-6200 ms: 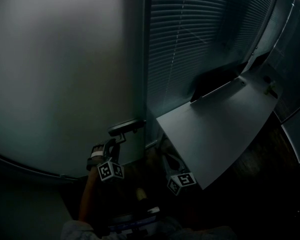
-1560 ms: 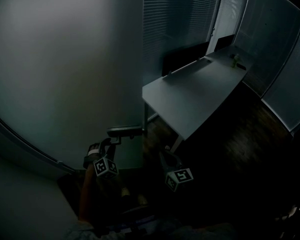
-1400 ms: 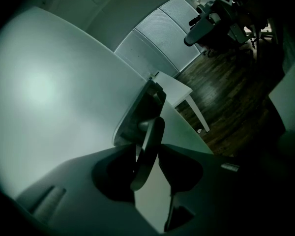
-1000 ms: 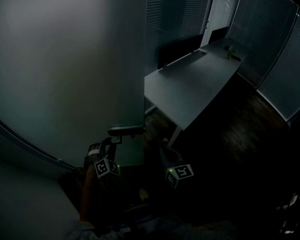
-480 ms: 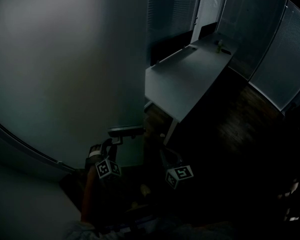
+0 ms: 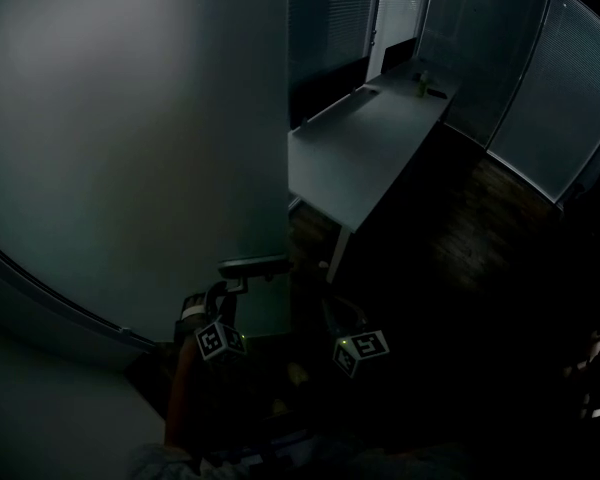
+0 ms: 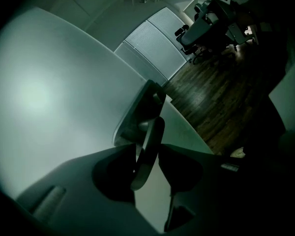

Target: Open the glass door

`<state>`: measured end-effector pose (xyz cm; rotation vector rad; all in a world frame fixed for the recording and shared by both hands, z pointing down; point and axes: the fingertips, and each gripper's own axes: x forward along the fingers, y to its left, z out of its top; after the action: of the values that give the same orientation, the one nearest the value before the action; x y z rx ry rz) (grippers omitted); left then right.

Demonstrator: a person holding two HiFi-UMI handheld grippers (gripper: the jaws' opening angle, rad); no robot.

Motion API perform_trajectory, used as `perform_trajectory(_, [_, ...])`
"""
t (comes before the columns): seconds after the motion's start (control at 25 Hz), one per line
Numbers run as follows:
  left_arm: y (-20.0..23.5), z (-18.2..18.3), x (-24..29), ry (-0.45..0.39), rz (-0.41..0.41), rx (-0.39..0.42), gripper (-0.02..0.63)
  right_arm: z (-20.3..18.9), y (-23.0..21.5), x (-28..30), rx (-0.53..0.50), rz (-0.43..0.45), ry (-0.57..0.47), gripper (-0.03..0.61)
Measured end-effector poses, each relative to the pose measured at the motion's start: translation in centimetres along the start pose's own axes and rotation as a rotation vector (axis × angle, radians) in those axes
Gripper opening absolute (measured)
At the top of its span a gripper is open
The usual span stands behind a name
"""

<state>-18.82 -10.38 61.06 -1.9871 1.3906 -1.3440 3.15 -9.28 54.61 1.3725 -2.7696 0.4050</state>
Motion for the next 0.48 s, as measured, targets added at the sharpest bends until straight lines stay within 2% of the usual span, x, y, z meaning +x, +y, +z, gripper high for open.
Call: perform_trajectory(0.48, [-2.6,0.0,-3.8,-0.055,-0.015,0.045,0.146,-0.9,3.3,-6.0,-0.021,-0.075,-0.024,-0.002])
